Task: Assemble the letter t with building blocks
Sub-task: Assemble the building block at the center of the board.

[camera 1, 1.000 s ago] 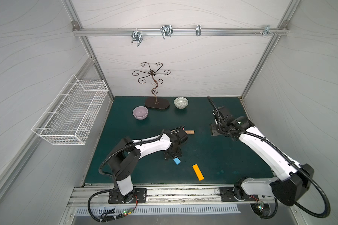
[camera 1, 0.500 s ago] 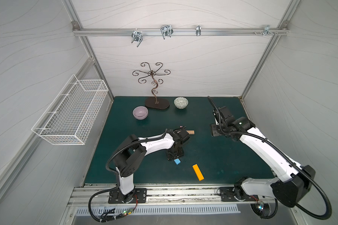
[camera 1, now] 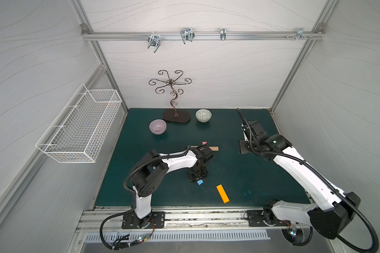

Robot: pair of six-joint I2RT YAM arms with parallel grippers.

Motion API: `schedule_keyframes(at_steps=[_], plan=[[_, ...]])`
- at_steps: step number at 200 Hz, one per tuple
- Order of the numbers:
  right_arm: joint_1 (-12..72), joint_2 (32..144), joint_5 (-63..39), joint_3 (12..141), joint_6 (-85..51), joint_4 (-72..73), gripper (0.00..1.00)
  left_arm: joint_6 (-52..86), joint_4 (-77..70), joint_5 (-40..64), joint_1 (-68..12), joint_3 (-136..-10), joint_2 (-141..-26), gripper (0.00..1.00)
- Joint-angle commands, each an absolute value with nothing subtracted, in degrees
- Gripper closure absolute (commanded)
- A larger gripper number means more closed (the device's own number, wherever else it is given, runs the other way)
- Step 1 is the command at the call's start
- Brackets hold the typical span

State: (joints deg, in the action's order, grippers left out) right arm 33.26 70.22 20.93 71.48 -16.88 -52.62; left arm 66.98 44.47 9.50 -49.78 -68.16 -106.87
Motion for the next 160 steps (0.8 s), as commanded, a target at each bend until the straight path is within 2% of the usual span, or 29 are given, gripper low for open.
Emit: schedule_keyframes(at_steps=[1,13,28,40,66,103,160], plan=[[33.4,69.7,20.7,70.9,-16.7,-52.0,0.37,68.5,44.4,9.9,-49.8,-67.8,-108.5,0.62],[33.4,69.7,20.7,70.9,-16.6,-52.1,0.37,68.2,44.5,10.0,-49.8,-68.0,-108.9,0.66],[33.4,69.6,20.7,70.8,-16.7,-52.0,0.37,67.6,44.1,10.8,-49.9,-67.8,-109.3,0.82],[33.4,69.6,20.8,70.8,-16.9,-51.9,0.36,67.1,43.7,11.3,-49.8,-67.7,-109.3,0.85],[33.4,69.7,20.7,70.6,-16.9,-52.0,0.36,61.8,47.9,8.4,-49.8,-71.9,-109.3,0.85],[33.3,70.1,20.2,70.3,-17.2,-51.4,0.36,47.1,57.7,6.9,-48.9,-83.8,-114.8,0.85],[33.1,70.4,20.2,70.0,-17.3,-51.3,0.36,42.3,58.0,9.9,-43.1,-88.8,-118.1,0.83]])
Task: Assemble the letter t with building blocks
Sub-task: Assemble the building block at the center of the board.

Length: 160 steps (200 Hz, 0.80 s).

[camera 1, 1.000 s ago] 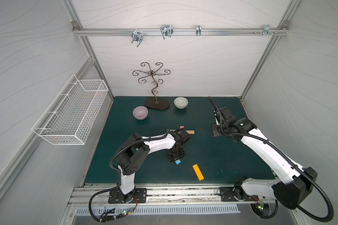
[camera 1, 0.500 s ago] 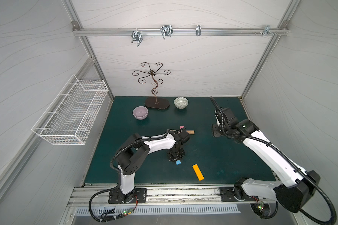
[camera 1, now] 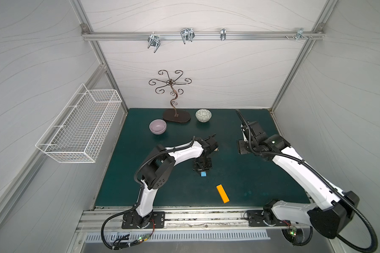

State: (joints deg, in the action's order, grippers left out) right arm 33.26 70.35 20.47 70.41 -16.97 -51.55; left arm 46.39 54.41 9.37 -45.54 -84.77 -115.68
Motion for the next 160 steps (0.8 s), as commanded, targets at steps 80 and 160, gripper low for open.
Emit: schedule_keyframes(at_steps=[80,160], plan=[[33.1,72.0,19.5,69.5,-17.7,-50.5,0.36,38.6,61.0,11.1,-42.0,-94.9,-122.3,0.82],[32.1,73.5,17.3,69.8,-16.7,-51.2,0.32,37.8,62.1,10.7,-42.5,-98.5,-125.7,0.81]])
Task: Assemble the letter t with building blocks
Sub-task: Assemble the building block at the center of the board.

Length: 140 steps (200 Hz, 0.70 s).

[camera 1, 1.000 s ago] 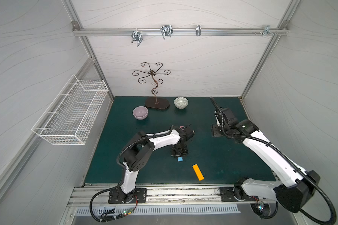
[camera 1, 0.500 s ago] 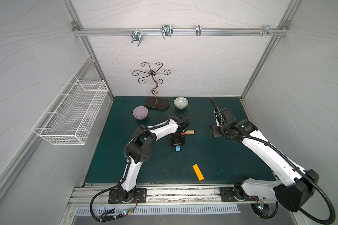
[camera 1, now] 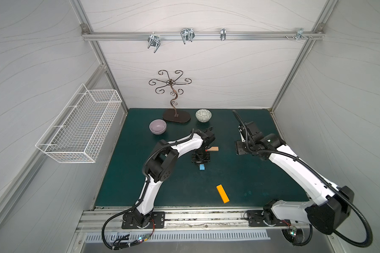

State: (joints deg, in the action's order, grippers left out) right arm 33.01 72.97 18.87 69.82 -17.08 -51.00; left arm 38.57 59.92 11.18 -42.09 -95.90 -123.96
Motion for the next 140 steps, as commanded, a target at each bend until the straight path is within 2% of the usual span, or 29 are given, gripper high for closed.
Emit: schedule_keyframes(at_steps=[1,41,63,140], plan=[[32.0,73.6,17.2,69.8,-16.7,-51.2,0.31,37.8,62.0,10.7,-42.5,-98.5,-125.7,0.81],[29.8,72.4,11.5,68.9,-16.2,-49.6,0.18,37.5,62.4,10.5,-42.5,-100.3,-127.5,0.81],[29.2,72.5,11.9,68.5,-16.6,-49.3,0.11,37.4,62.8,10.2,-42.5,-101.4,-128.2,0.80],[28.7,72.5,11.9,68.8,-17.3,-49.6,0.03,37.3,63.8,10.4,-42.5,-104.8,-130.6,0.79]])
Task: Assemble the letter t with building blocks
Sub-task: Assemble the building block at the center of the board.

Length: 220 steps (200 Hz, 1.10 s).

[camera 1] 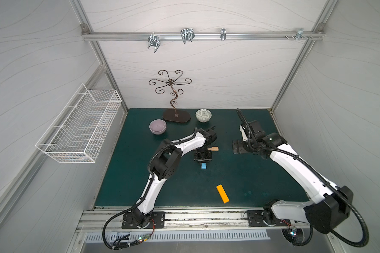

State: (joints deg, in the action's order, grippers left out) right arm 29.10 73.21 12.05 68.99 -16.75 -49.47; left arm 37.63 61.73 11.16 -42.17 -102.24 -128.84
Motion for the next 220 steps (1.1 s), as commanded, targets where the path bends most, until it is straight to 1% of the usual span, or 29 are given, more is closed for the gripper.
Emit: schedule_keyframes(at_steps=[1,220], plan=[[28.7,72.5,11.9,68.8,-17.2,-49.7,0.04,37.3,63.8,10.4,-42.5,-104.8,-130.6,0.79],[28.7,73.5,11.8,68.4,-17.2,-49.2,0.04,38.2,64.3,9.7,-43.3,-105.3,-131.0,0.79]])
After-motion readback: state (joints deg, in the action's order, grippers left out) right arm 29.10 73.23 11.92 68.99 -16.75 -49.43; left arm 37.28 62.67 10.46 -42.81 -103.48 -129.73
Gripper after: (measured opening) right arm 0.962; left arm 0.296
